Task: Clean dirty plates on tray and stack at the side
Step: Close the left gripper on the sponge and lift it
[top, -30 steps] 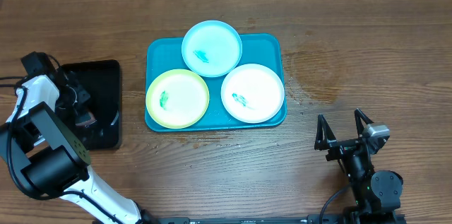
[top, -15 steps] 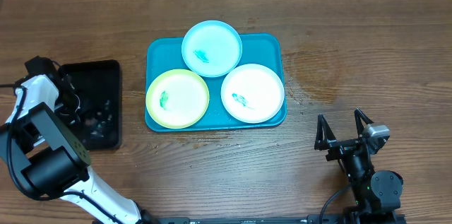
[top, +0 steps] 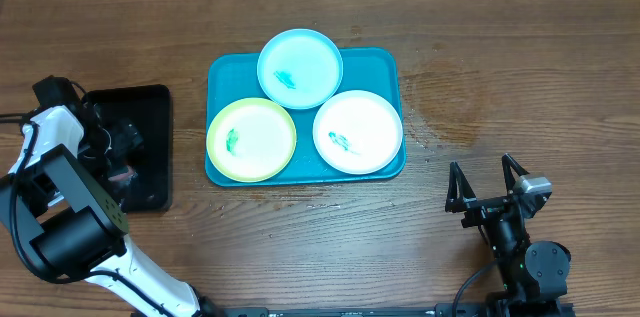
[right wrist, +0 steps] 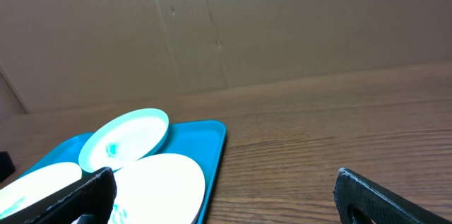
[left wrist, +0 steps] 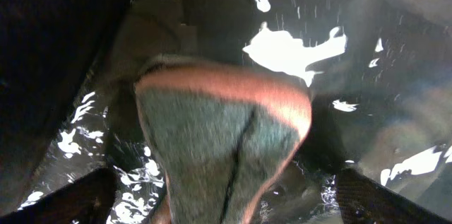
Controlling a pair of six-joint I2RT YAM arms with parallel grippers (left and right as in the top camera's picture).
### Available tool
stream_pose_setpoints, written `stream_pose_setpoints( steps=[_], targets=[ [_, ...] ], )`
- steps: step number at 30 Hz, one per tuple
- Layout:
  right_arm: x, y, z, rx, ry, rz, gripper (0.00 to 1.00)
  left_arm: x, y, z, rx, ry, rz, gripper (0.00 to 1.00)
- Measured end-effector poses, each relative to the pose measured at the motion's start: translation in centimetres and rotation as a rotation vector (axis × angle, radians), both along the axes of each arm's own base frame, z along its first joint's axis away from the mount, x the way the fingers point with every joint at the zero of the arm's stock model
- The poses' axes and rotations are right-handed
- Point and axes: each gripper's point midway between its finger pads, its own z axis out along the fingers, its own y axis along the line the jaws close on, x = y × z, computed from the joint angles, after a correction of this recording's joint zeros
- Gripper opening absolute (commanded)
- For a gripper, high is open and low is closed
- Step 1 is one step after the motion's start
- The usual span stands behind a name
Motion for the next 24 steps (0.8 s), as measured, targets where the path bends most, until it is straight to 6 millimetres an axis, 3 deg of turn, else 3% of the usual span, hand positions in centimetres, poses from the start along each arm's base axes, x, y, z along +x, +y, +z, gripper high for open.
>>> stream_pose_setpoints(
  steps=[3, 4, 11, 14, 18, 24],
  targets=[
    [0.0, 0.0, 0.0, 0.000, 0.000, 0.000, 1.00, 0.4, 0.3, 0.1, 0.011, -0.015, -0.007, 0.13],
    [0.0, 0.0, 0.0, 0.000, 0.000, 0.000, 1.00, 0.4, 0.4, 0.1, 0.013, -0.018, -0.006, 0.04],
    [0.0, 0.0, 0.0, 0.000, -0.001, 0.000, 1.00, -0.6, -0.3, 0.3, -0.020, 0.032, -0.009, 0.04],
    [0.0, 0.0, 0.0, 0.000, 0.000, 0.000, 1.00, -1.0, -0.6, 1.6, -0.049, 0.077, -0.009, 0.04],
    [0.0, 0.0, 0.0, 0.000, 0.000, 0.000, 1.00, 1.1, 0.6, 6.3, -0.038, 0.044, -0.003, 0.04],
    [0.0, 0.0, 0.0, 0.000, 0.000, 0.000, 1.00, 4.9, 1.2, 16.1, -0.027, -0.140, -0.012, 0.05]
  ],
)
